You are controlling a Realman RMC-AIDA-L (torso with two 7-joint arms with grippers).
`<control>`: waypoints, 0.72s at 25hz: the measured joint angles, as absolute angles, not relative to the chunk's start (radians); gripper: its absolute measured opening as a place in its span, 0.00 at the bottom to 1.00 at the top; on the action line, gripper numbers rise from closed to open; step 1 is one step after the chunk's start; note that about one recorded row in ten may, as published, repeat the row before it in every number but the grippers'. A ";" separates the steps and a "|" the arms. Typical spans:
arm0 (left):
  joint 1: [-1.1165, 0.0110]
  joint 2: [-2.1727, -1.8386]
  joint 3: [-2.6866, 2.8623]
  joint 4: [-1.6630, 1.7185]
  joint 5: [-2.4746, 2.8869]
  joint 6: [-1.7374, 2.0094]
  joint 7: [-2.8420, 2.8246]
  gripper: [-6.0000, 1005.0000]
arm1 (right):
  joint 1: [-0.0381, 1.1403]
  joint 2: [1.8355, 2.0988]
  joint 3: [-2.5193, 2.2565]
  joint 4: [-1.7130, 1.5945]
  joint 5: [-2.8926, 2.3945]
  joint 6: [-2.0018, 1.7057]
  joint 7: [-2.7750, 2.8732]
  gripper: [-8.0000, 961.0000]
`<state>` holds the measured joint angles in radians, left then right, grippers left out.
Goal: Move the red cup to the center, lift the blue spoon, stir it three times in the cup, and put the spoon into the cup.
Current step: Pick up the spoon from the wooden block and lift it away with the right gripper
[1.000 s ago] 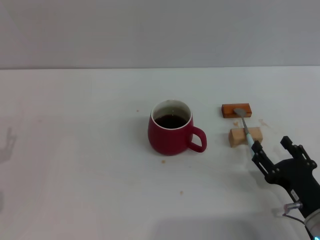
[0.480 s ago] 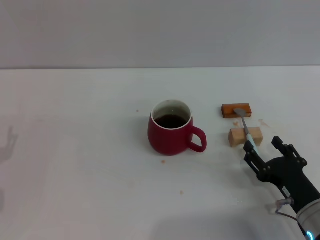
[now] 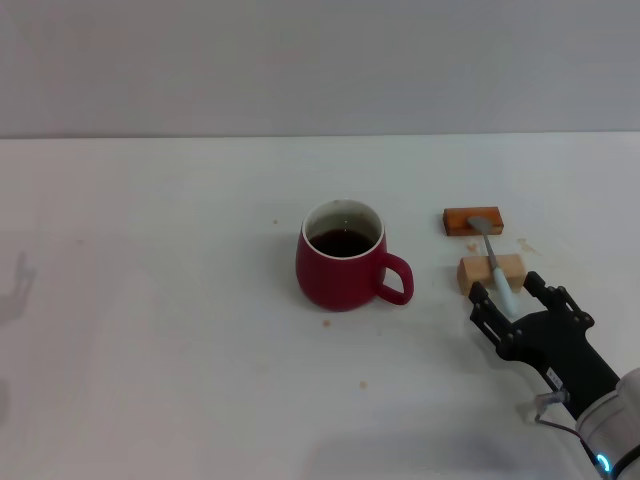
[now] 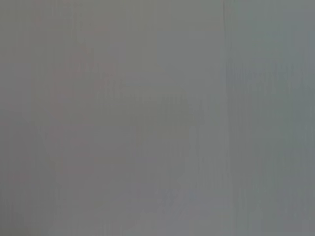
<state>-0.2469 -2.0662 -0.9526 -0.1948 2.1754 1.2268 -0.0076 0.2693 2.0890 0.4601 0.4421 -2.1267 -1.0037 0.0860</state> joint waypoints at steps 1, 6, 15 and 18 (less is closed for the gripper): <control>-0.247 -2.066 -0.953 -0.195 2.175 1.227 -0.008 0.85 | 0.270 2.089 0.460 0.442 -2.127 -1.003 0.086 0.79; -0.245 -2.066 -0.953 -0.195 2.176 1.226 -0.008 0.85 | 0.271 2.091 0.463 0.442 -2.118 -1.002 0.086 0.79; -0.244 -2.065 -0.953 -0.194 2.177 1.224 -0.008 0.85 | 0.270 2.090 0.470 0.453 -2.117 -0.986 0.086 0.79; -0.245 -2.065 -0.953 -0.192 2.177 1.224 -0.008 0.85 | 0.271 2.090 0.470 0.454 -2.117 -0.982 0.086 0.79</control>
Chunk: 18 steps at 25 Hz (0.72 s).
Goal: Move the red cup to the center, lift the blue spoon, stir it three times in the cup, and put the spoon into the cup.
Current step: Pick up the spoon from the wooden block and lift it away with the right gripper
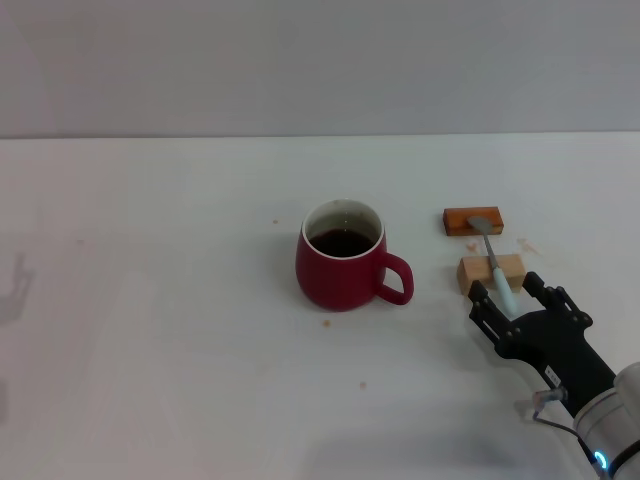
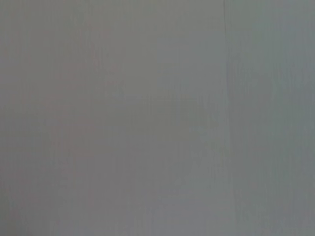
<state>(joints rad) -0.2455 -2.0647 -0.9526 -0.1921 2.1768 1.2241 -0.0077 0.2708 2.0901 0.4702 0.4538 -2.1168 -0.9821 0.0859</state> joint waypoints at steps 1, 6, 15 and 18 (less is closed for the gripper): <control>-0.245 -2.065 -0.953 -0.192 2.177 1.224 -0.008 0.85 | 0.271 2.090 0.470 0.454 -2.117 -0.982 0.086 0.78; -0.247 -2.065 -0.953 -0.184 2.177 1.224 -0.008 0.85 | 0.268 2.091 0.469 0.456 -2.109 -0.980 0.086 0.78; -0.249 -2.065 -0.953 -0.184 2.177 1.224 -0.008 0.85 | 0.261 2.088 0.461 0.469 -2.105 -0.987 0.087 0.78; -0.249 -2.065 -0.953 -0.184 2.177 1.224 -0.008 0.85 | 0.261 2.088 0.461 0.470 -2.105 -0.984 0.087 0.68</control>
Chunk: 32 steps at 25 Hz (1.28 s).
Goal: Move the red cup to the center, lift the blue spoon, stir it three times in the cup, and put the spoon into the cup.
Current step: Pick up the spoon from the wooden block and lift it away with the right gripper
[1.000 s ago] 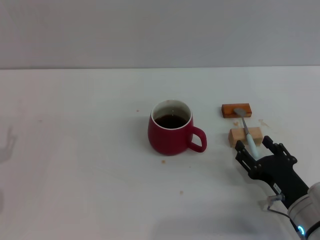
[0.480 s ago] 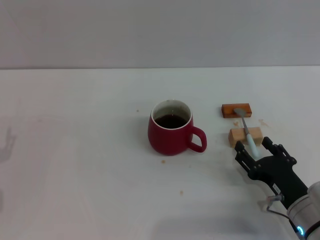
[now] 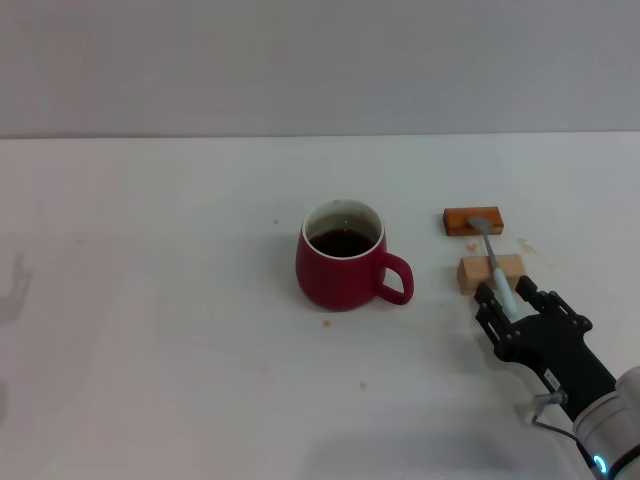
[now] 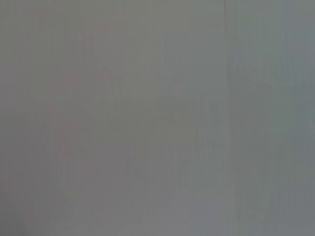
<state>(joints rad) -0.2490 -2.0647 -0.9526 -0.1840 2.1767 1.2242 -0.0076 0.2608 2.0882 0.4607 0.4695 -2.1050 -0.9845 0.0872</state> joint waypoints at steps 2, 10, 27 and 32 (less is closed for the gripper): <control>-0.250 -2.065 -0.953 -0.184 2.177 1.224 -0.008 0.85 | 0.261 2.088 0.460 0.471 -2.105 -0.981 0.087 0.61; -0.252 -2.063 -0.953 -0.184 2.178 1.224 -0.008 0.85 | 0.259 2.088 0.466 0.471 -2.104 -0.980 0.087 0.53; -0.257 -2.063 -0.953 -0.169 2.177 1.224 -0.008 0.85 | 0.265 2.088 0.457 0.472 -2.060 -0.972 0.087 0.41; -0.258 -2.063 -0.953 -0.168 2.177 1.224 -0.008 0.85 | 0.266 2.089 0.459 0.485 -2.057 -0.955 0.087 0.37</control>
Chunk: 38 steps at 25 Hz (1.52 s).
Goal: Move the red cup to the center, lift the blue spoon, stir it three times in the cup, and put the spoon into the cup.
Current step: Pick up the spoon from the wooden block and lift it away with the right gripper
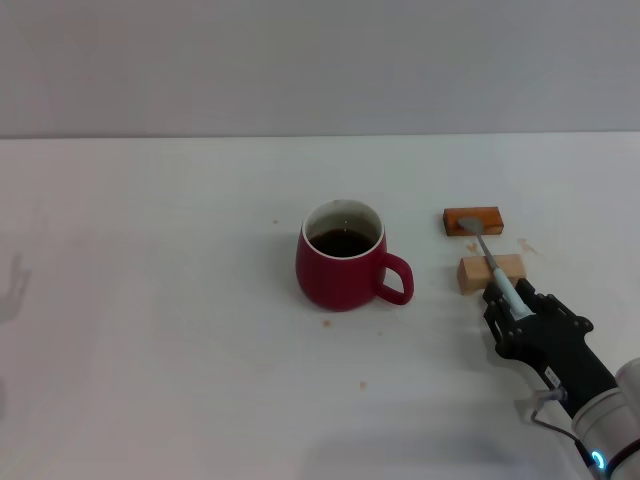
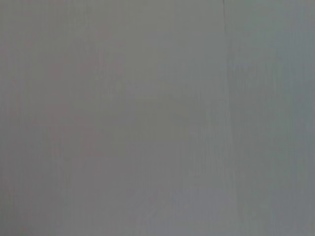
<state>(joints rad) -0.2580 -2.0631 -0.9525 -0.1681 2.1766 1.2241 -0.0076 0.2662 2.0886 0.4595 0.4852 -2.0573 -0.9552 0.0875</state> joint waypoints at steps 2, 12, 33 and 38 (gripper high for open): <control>-0.258 -2.063 -0.953 -0.167 2.176 1.224 -0.008 0.85 | 0.264 2.089 0.461 0.489 -2.057 -0.953 0.087 0.35; -0.265 -2.063 -0.953 -0.142 2.175 1.215 -0.008 0.84 | 0.273 2.087 0.464 0.495 -2.054 -0.925 0.108 0.24; -0.260 -2.063 -0.954 -0.143 2.174 1.212 -0.007 0.84 | 0.229 2.077 0.472 0.594 -2.060 -0.958 -0.018 0.18; -0.259 -2.063 -0.954 -0.143 2.175 1.217 -0.006 0.84 | 0.228 2.073 0.475 0.607 -2.062 -0.975 -0.027 0.17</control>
